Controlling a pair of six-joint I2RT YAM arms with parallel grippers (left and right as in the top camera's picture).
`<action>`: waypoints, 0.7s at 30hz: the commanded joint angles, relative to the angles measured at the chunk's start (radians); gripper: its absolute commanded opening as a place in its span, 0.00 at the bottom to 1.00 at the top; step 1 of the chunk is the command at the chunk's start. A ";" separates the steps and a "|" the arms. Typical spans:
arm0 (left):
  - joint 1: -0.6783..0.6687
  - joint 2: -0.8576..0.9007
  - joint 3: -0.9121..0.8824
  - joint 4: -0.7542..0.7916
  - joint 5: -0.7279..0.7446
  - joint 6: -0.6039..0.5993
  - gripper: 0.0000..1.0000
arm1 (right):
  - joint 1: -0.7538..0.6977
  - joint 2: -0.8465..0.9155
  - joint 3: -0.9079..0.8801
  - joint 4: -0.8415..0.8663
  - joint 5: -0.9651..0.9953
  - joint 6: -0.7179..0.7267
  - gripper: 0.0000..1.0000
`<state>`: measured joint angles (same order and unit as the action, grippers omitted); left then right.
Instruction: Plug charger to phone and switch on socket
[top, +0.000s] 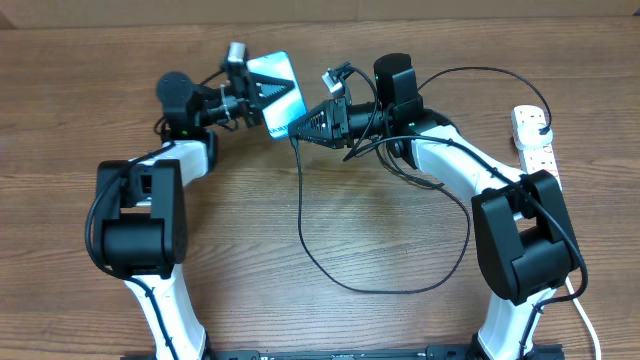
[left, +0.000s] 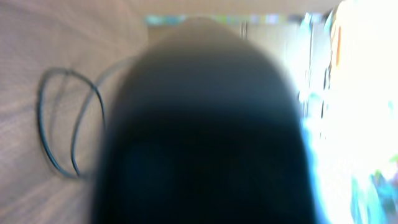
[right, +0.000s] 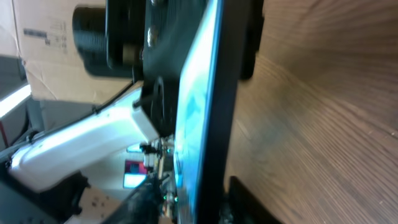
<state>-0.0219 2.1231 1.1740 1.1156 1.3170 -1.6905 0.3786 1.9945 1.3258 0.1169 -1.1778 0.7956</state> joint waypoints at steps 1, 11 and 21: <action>-0.026 -0.018 0.007 0.010 0.085 0.019 0.05 | -0.011 -0.031 0.009 0.010 -0.009 -0.044 0.46; 0.041 -0.018 0.007 0.010 0.092 0.031 0.05 | -0.050 -0.074 0.009 0.009 -0.089 -0.168 0.59; 0.045 -0.018 0.007 -0.319 0.142 0.329 0.04 | -0.083 -0.098 0.009 -0.066 -0.052 -0.211 0.59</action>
<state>0.0437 2.1235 1.1736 0.8604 1.4231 -1.5318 0.3042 1.9213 1.3258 0.0761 -1.2495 0.6285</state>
